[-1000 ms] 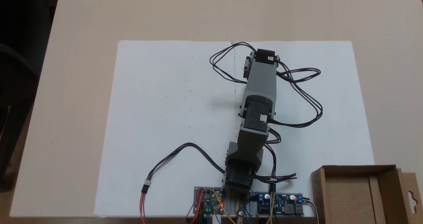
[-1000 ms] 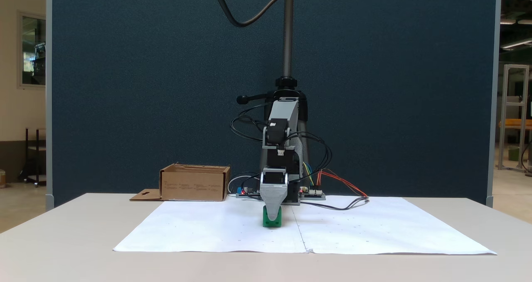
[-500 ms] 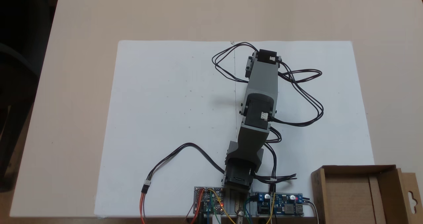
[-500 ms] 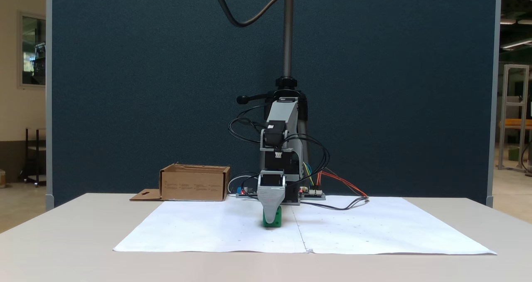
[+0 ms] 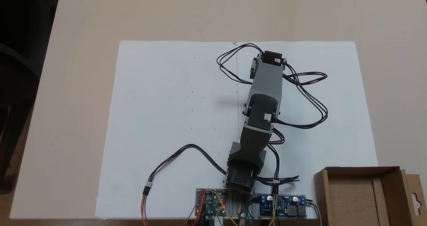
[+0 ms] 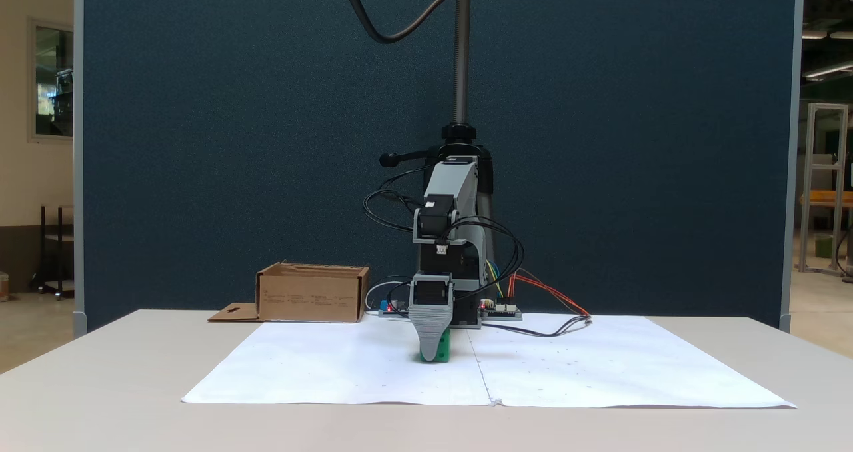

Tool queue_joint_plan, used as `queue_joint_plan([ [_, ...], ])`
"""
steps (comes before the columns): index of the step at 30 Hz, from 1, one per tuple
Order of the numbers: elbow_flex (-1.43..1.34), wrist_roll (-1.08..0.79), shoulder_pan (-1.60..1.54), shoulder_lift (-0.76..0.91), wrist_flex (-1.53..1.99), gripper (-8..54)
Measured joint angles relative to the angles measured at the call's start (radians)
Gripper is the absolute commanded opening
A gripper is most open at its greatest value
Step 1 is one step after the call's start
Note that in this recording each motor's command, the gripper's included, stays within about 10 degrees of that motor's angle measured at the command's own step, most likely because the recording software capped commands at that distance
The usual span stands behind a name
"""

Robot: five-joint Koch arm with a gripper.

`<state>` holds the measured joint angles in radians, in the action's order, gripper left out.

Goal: Grasp a green dice and put it in the bin.

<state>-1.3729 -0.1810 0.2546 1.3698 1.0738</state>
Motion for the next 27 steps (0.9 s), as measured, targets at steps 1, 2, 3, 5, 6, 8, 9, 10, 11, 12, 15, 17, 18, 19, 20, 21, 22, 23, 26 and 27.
queue_joint_plan([
  [1, 0.0, 0.0, 0.0, 0.0, 0.0, 11.9],
  [2, 0.0, 0.0, 0.002, 0.0, 0.0, 11.9],
  [3, 0.0, 0.0, 0.002, 0.0, 0.0, 11.9],
  [5, 0.0, 0.0, 0.002, 0.0, 0.002, 11.9],
  [6, 0.002, 0.0, -0.002, 0.0, 0.008, 11.9],
  [8, 0.087, 0.002, -0.009, -0.002, 0.112, 11.9],
  [9, 0.107, 0.002, -0.011, 0.0, 0.147, 11.9],
  [10, 0.193, 0.008, -0.011, -0.003, 0.239, 11.9],
  [11, 0.233, 0.008, -0.011, 0.0, 0.27, 11.9],
  [12, 0.334, 0.012, -0.011, -0.002, 0.339, 11.9],
  [15, 0.502, 0.015, -0.006, -0.002, 0.477, 11.9],
  [17, 0.629, 0.025, -0.002, -0.002, 0.555, 11.9],
  [18, 0.69, 0.028, 0.006, -0.002, 0.584, 11.9],
  [19, 0.749, 0.028, 0.012, -0.002, 0.606, 11.9],
  [20, 0.799, 0.028, 0.021, -0.002, 0.614, 11.9],
  [21, 0.825, 0.029, 0.037, 0.0, 0.615, 11.9],
  [22, 0.831, 0.029, 0.055, 0.0, 0.615, 11.9],
  [23, 0.83, 0.031, 0.075, 0.0, 0.617, 11.9],
  [26, 0.83, 0.035, 0.14, -0.002, 0.618, 11.9],
  [27, 0.83, 0.035, 0.176, 0.0, 0.618, 11.9],
])
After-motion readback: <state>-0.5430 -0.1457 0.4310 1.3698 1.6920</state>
